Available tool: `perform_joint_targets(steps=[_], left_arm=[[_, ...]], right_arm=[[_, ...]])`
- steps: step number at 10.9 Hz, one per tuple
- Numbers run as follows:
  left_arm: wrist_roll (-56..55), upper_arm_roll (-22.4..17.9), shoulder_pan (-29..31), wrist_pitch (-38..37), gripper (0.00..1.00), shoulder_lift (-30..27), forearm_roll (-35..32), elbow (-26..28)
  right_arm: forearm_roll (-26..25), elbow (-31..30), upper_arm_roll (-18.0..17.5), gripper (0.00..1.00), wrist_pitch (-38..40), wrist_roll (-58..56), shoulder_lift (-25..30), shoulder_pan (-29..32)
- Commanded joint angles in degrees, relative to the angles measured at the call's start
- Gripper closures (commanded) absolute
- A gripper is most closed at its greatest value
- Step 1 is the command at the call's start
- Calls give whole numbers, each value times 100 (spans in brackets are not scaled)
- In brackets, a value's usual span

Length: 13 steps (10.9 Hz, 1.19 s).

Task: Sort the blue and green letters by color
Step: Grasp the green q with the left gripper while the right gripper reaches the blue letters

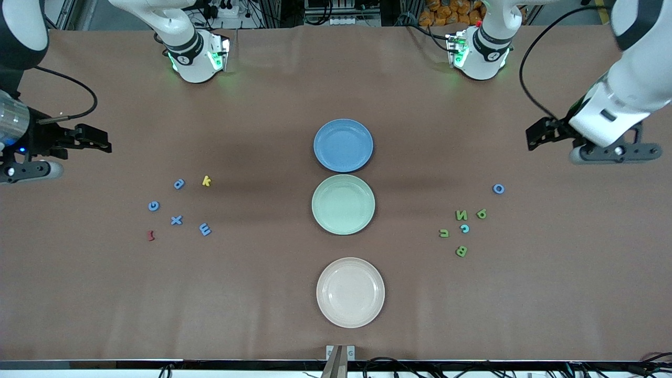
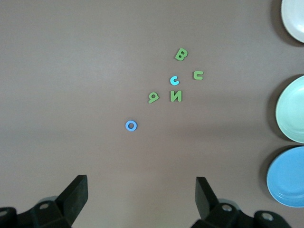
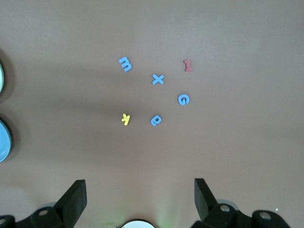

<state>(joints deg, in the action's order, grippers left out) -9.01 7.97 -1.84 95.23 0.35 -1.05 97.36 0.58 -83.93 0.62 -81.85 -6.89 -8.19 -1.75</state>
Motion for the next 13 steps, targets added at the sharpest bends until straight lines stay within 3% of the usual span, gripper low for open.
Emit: perform_joint_targets(steps=[1, 4, 6, 8, 13], left_arm=[[154, 30, 0, 873, 0, 26, -27, 888], [233, 30, -27, 1697, 0, 439, -106, 1362], [1012, 30, -18, 2392, 0, 798, -106, 1671], [1565, 30, -27, 2919, 0, 984, -115, 1873], [3229, 21, 26, 3720, 0, 1775, -458, 1927]], right_arm=[[74, 96, 0, 0, 73, -41, 1, -45], [126, 96, 0, 0, 55, -58, -7, -10], [477, 105, 52, 0, 64, -137, 1, 226], [514, 263, 61, 0, 82, -278, 36, 508], [434, 237, 52, 0, 81, -208, -16, 746]])
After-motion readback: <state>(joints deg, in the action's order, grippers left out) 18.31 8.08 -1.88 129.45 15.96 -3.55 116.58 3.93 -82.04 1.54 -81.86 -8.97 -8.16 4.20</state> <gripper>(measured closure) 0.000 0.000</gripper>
